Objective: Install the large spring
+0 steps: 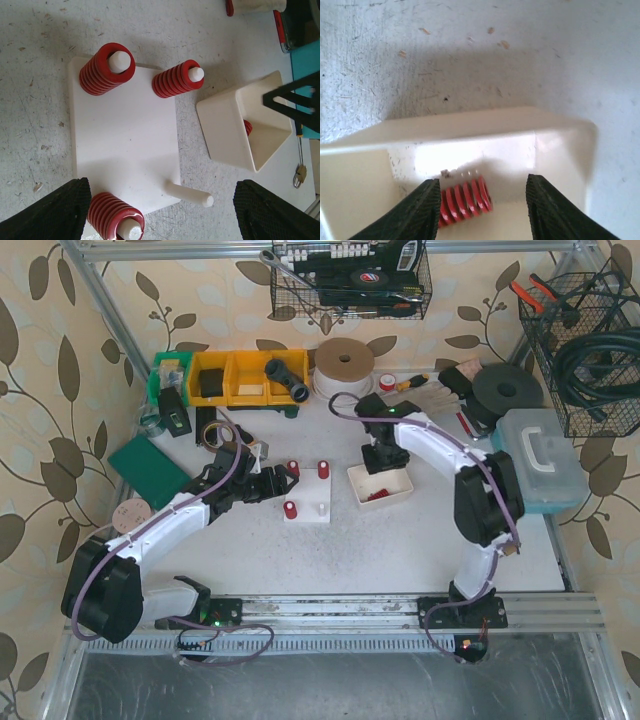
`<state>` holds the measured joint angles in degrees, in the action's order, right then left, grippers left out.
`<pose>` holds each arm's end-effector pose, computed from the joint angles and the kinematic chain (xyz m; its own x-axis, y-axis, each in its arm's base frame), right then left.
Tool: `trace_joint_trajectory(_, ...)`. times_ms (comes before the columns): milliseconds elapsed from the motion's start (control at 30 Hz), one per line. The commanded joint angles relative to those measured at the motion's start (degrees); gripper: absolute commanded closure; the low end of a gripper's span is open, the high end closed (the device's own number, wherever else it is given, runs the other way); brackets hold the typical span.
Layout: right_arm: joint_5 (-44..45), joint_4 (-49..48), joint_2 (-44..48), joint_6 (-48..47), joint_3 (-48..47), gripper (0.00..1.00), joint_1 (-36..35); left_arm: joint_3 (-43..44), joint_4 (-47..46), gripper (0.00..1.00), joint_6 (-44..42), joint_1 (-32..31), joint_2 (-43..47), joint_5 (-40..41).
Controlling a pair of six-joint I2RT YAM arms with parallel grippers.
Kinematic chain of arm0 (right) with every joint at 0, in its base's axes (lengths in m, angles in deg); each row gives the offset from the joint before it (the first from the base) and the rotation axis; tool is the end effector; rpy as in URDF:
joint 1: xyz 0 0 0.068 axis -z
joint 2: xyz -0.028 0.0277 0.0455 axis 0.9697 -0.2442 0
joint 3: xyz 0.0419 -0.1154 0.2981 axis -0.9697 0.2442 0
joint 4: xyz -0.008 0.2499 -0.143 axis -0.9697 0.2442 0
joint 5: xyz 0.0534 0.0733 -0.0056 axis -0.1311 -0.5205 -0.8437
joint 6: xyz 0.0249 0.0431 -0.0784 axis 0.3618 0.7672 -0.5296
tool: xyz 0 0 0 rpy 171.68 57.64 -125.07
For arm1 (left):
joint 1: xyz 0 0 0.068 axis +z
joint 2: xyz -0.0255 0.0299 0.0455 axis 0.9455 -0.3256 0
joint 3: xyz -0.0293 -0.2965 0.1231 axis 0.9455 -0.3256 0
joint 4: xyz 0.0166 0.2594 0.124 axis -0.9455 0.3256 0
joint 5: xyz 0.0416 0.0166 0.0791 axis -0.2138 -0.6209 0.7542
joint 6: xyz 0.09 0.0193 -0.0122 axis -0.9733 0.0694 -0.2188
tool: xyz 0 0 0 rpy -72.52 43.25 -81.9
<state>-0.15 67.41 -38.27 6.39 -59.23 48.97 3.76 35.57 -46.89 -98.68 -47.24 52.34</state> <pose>0.3900 0.1828 0.2094 -0.9608 -0.1533 -0.2309 -0.1352 0.9865 -0.0925 0.2549 -0.1634 0.2330 -0.8352 -0.2207 -0.5038 0.1854 0.7494 -0.6357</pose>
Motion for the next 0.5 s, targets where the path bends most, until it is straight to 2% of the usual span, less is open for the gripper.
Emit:
trace_joint_trajectory(0,-0.82,1.14,8.77,6.93,5.37,0.47,2.10,0.11,-1.67,0.19,0.06,0.79,1.62,-1.03)
trace_joint_trajectory(100,-3.29,-1.16,15.35,14.83,11.97,0.37,4.88,-0.14,-1.96,0.19,0.03,0.79,1.87,-1.20)
trace_joint_trajectory(233,-3.26,-2.19,23.78,23.69,17.17,0.29,5.18,-0.61,-2.83,0.19,-0.01,0.79,2.44,-1.64)
trace_joint_trajectory(467,-9.29,-5.58,29.63,43.35,25.90,0.25,5.16,-1.71,-3.75,0.19,-0.54,0.86,4.43,-2.49)
